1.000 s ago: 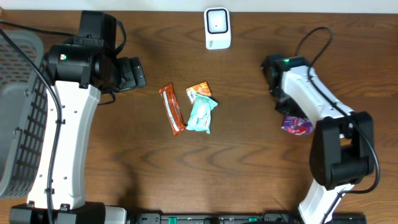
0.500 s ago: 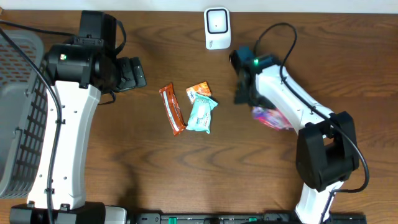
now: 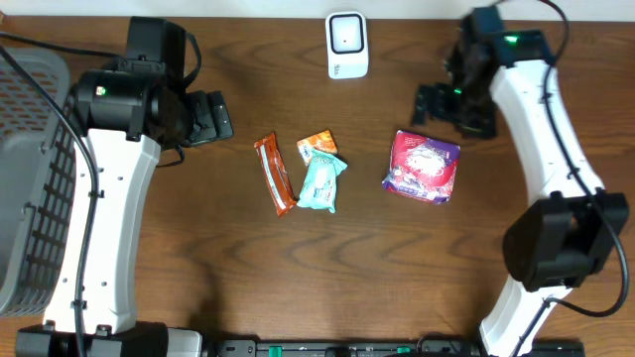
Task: Scan the item barcode
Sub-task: 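Carry the pink bag with the right gripper up to the scanner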
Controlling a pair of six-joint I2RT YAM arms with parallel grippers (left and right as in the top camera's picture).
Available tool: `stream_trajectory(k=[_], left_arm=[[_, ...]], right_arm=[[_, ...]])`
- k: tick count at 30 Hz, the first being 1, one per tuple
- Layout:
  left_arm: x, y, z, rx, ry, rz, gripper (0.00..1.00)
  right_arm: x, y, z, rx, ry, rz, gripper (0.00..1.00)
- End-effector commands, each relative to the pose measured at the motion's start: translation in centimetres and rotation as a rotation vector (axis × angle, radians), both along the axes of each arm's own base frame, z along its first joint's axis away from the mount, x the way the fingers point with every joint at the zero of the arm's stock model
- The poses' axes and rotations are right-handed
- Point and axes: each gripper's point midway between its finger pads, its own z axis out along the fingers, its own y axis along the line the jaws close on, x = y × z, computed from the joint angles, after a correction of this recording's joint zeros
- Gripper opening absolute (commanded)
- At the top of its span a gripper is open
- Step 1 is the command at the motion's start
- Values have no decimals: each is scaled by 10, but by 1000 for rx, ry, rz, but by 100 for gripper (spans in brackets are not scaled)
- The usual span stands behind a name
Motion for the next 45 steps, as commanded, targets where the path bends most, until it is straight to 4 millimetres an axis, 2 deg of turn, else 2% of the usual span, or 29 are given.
stream_trajectory(k=[1,4,9,12,14,17,20,21,22,24,26,32,34,37,40,42,45], left_arm=[[0,1,-3,-1,12,12,98],[0,1,-3,-1,12,12,98],[0,1,-3,-1,12,12,98],[0,1,-3,-1,12,12,98],[0,1,-3,-1,12,12,98],[0,1,-3,-1,12,12,98],[0,1,-3,-1,12,12,98],[0,1,-3,-1,12,12,98],[0,1,-3,-1,12,12,98],[0,1,-3,-1,12,12,98],[0,1,-3,-1,12,12,98],[0,1,-3,-1,12,12,98],[0,1,-3,-1,12,12,98],[0,1,-3,-1,12,12,98],[0,1,-3,-1,12,12,98],[0,1,-3,-1,12,12,98],[0,1,-3,-1,12,12,98]], right_arm=[[-17,-11,-18,52,57,97,99],[-26,-17,-39,125,98,58,99],[-34,-5,-70,332,88,50,96],[-42,-5,-97,351,96,10,90],[-43,-3,-111,359,87,-10,81],[-43,6,-130,384,60,-41,57],[-40,15,-142,396,50,-115,17],[-39,17,-143,397,51,-133,7],[-37,20,-143,399,51,-144,1],[-28,30,-138,423,31,-161,1],[-10,45,-121,485,-9,-161,1],[73,72,-51,553,-223,-261,1],[105,82,-25,597,-336,-312,1],[140,96,8,666,-503,-372,1],[162,104,25,706,-600,-471,1],[180,118,35,765,-684,-509,1],[194,130,24,797,-682,-551,1]])
